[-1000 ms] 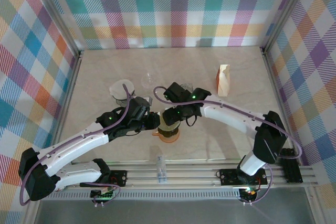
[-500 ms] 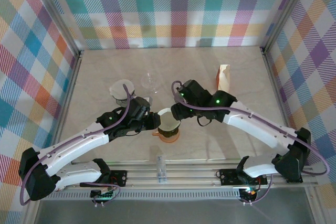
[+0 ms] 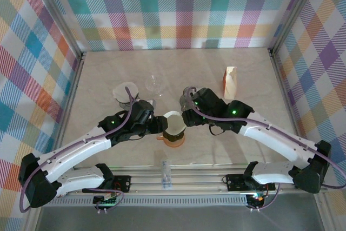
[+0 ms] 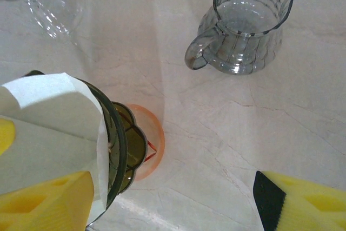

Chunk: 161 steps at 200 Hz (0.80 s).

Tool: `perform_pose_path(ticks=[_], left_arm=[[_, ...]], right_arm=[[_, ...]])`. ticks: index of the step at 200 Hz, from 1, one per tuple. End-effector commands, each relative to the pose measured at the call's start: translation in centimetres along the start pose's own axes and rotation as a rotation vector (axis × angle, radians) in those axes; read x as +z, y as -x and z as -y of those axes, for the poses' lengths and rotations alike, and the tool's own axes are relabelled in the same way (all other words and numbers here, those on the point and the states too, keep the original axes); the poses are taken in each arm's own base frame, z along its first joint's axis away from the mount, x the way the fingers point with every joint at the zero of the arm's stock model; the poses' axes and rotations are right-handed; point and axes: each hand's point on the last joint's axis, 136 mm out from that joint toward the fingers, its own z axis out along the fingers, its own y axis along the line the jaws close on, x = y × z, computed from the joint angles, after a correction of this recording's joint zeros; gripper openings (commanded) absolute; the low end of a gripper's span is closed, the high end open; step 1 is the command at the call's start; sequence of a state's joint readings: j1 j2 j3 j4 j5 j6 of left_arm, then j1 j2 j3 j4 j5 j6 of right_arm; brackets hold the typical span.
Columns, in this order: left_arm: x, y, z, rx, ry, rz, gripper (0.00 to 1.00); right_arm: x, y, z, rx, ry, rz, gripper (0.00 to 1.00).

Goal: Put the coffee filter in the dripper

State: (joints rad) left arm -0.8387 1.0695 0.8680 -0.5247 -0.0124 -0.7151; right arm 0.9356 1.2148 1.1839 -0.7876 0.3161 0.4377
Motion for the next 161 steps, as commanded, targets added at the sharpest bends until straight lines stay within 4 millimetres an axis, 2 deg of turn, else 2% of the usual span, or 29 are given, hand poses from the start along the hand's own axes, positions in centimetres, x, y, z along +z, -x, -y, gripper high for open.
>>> perform_pose_path(ticks=[1, 48, 82, 96, 114, 137, 161], left_arm=[[-1.5, 1.1, 0.2, -0.017, -0.011, 0.044, 0.59], [-3.4, 2.0, 0.6, -0.02, -0.03, 0.095, 0.75], [-5.0, 2.7, -0.3, -0.024, -0.008, 0.159, 0.93], [-5.7, 2.8, -0.8, -0.026, -0.002, 0.185, 1.0], [-6.3, 2.8, -1.8, -0.035, 0.024, 0.215, 1.0], [-7.0, 2.5, -2.9, -0.055, 0.039, 0.247, 1.0], [-7.4, 2.0, -4.2, -0.088, 0.052, 0.273, 1.0]], right_arm=[[-0.5, 0.2, 0.5, 0.031, -0.008, 0.042, 0.79], [-0.8, -0.6, 1.8, 0.06, -0.054, 0.05, 0.8], [0.0, -1.4, 2.8, 0.101, -0.059, 0.013, 0.81], [0.9, -1.5, 3.4, 0.134, -0.05, -0.012, 0.8], [2.3, -1.1, 4.1, 0.184, -0.034, -0.037, 0.8], [4.4, 0.2, 5.6, 0.268, -0.038, -0.031, 0.8], [7.1, 2.2, 8.0, 0.4, -0.044, -0.01, 0.79]])
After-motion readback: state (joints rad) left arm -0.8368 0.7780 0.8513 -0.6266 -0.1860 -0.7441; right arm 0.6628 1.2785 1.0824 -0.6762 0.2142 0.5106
